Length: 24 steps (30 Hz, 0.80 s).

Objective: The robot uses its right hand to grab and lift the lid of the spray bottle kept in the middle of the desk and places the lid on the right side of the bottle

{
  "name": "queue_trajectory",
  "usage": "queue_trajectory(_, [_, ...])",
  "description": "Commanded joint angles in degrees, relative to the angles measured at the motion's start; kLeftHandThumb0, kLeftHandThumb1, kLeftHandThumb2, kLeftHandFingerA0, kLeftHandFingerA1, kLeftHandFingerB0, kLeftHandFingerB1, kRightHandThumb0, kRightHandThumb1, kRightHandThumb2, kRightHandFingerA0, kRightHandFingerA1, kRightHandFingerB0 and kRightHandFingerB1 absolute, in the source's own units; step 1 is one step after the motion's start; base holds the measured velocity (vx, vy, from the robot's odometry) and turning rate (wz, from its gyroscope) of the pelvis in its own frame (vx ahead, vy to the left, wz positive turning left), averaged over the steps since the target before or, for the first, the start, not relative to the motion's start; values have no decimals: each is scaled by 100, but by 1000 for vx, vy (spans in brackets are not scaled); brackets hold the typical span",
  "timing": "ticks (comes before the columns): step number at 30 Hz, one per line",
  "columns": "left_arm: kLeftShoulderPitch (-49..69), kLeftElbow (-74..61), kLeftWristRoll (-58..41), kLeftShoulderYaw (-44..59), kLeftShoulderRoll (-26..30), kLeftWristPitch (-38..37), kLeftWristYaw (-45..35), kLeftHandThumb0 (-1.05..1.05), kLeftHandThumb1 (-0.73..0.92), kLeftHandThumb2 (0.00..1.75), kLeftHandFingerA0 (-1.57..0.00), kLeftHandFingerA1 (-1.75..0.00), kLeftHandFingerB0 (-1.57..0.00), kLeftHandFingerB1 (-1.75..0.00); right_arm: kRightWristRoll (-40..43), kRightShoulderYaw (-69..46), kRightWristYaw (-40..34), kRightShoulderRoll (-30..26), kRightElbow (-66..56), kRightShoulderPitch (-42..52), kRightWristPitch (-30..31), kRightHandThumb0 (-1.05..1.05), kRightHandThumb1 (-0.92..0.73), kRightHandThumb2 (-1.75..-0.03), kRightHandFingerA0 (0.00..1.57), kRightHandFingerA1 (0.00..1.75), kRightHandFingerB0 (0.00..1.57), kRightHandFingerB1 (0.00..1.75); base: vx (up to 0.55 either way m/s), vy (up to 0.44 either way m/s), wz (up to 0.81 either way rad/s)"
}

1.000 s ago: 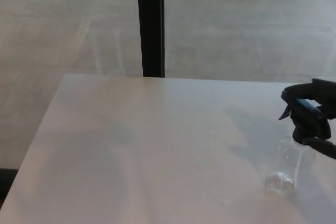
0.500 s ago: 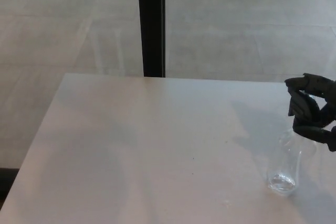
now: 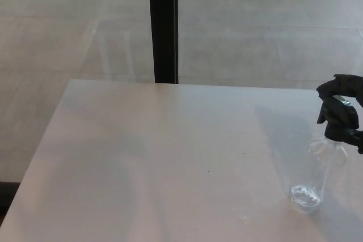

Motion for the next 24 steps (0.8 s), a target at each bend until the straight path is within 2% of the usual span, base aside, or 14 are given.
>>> queue_trajectory(1, [77, 153, 307, -183, 262, -455, -59, -60, 75, 63, -44, -56, -44, -43, -724, -132, -1051, 264, -8, 473, -796, -21, -55, -98, 89, 172, 82, 125, 0, 0, 0])
queue_trajectory(6, [38, 344, 352, -282, 351, -615, -36, -58, 76, 63, -45, -59, -44, -42, -712, -331, -1206, 433, -14, 567, -1139, -18, -57, -98, 90, 172, 79, 133, 0, 0, 0])
queue_trajectory(8, [70, 283, 386, -321, 386, -585, 14, -59, 76, 63, -46, -60, -46, -42, -573, -481, -1394, 548, 62, 614, -1493, -17, -54, -100, 92, 168, 85, 118, 0, 0, 0])
queue_trajectory(10, [41, 348, 401, -354, 427, -678, -2, -58, 76, 63, -45, -60, -44, -42, -414, -640, -1464, 668, 123, 624, -1770, -15, -52, -100, 94, 163, 87, 113, 0, 0, 0])
queue_trajectory(11, [42, 342, 432, -372, 442, -668, 32, -59, 76, 63, -44, -60, -44, -42, -401, -676, -1474, 699, 116, 626, -1814, -15, -52, -100, 93, 161, 87, 115, 0, 0, 0])
queue_trajectory(12, [37, 345, 465, -395, 452, -657, 78, -59, 76, 63, -45, -60, -44, -42, -317, -762, -1529, 763, 132, 633, -1980, -13, -52, -102, 91, 165, 83, 129, 0, 0, 0])
queue_trajectory(13, [-12, 461, 476, -404, 468, -705, 87, -61, 75, 62, -47, -61, -44, -42, -216, -841, -1558, 821, 187, 623, -2151, -16, -49, -107, 117, 132, 92, 112, 0, 0, 0])
queue_trajectory(14, [-32, 516, 478, -408, 477, -729, 88, -61, 75, 62, -47, -61, -44, -42, -196, -872, -1557, 849, 222, 622, -2216, -16, -49, -107, 117, 132, 92, 112, 0, 0, 0])
queue_trajectory(15, [-29, 524, 486, -417, 483, -742, 96, -58, 76, 62, -47, -60, -44, -42, -198, -915, -1555, 884, 209, 626, -2230, -9, -57, -100, 90, 167, 81, 140, 0, 0, 0])
queue_trajectory(16, [-25, 526, 494, -424, 488, -758, 104, -58, 76, 62, -47, -60, -44, -42, -190, -971, -1552, 918, 164, 625, -2225, -9, -57, -100, 90, 167, 81, 140, 0, 0, 0])
queue_trajectory(18, [-42, 555, 497, -440, 497, -707, 126, -59, 76, 62, -48, -60, -44, -41, -80, -1098, -1466, 991, 142, 603, -2274, -15, -62, -83, 95, 155, 85, 122, 0, 0, 0])
queue_trajectory(20, [-22, 525, 504, -449, 495, -685, 139, -57, 77, 63, -46, -59, -44, -41, -1, -1206, -1486, 1048, 218, 577, -2473, -13, -58, -97, 95, 156, 87, 125, 0, 0, 0])
queue_trajectory(23, [-34, 583, 503, -453, 494, -775, 138, -59, 76, 63, -46, -59, -45, -42, 55, -1355, -1394, 1111, 281, 525, -2567, -11, -55, -105, 92, 158, 86, 127, 0, 0, 0])
queue_trajectory(24, [-23, 583, 494, -457, 499, -830, 110, -59, 76, 63, -47, -62, -45, -42, 95, -1444, -1460, 1112, 454, 420, -2771, -7, -50, -113, 90, 159, 86, 133, 0, 0, 0])
